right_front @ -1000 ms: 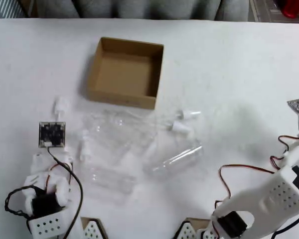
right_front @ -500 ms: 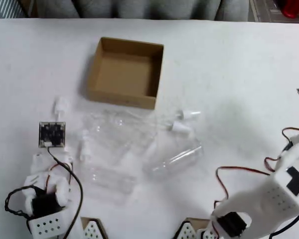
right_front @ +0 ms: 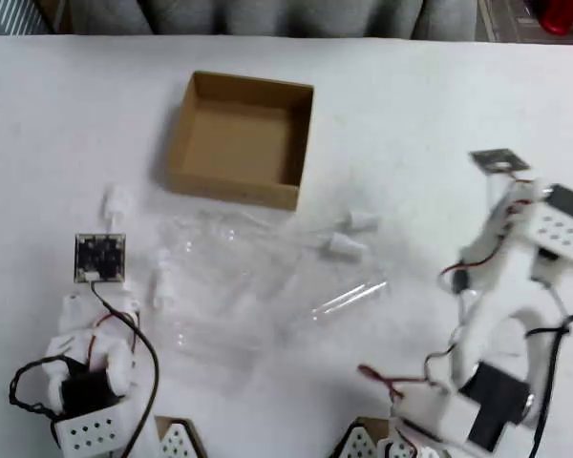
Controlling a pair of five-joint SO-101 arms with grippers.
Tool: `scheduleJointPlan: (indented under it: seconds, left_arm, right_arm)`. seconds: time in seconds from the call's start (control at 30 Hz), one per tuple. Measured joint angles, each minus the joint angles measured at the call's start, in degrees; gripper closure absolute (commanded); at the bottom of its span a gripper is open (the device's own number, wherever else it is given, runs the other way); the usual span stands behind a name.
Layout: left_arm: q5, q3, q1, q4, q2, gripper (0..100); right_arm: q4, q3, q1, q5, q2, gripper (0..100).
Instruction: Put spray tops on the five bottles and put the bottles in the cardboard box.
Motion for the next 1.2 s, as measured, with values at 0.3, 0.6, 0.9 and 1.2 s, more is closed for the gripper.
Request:
scheduleJointPlan:
  seconds: [0.3, 0.6, 0.9, 1.2]
  left_arm:
    - [0.8, -7.7, 0.0, 0.0, 0.0, 92]
    - [4.5, -22.2, 0.0, 1.7, 11.5, 91]
    - [16.2, -35.6, 2.9, 1.7, 45.6, 91]
    - [27.3, -40.4, 8.7, 1.7, 69.7, 71]
  right_arm:
    - [-16.1, 17.8, -10.8, -12.7, -9.2, 98.2]
    - [-25.8, 23.2, -10.7, -13.7, -9.2, 98.2]
    - [-26.5, 23.5, -10.7, -13.7, -9.2, 98.2]
    - [-27.7, 25.6, -11.7, -13.7, -9.2, 98.2]
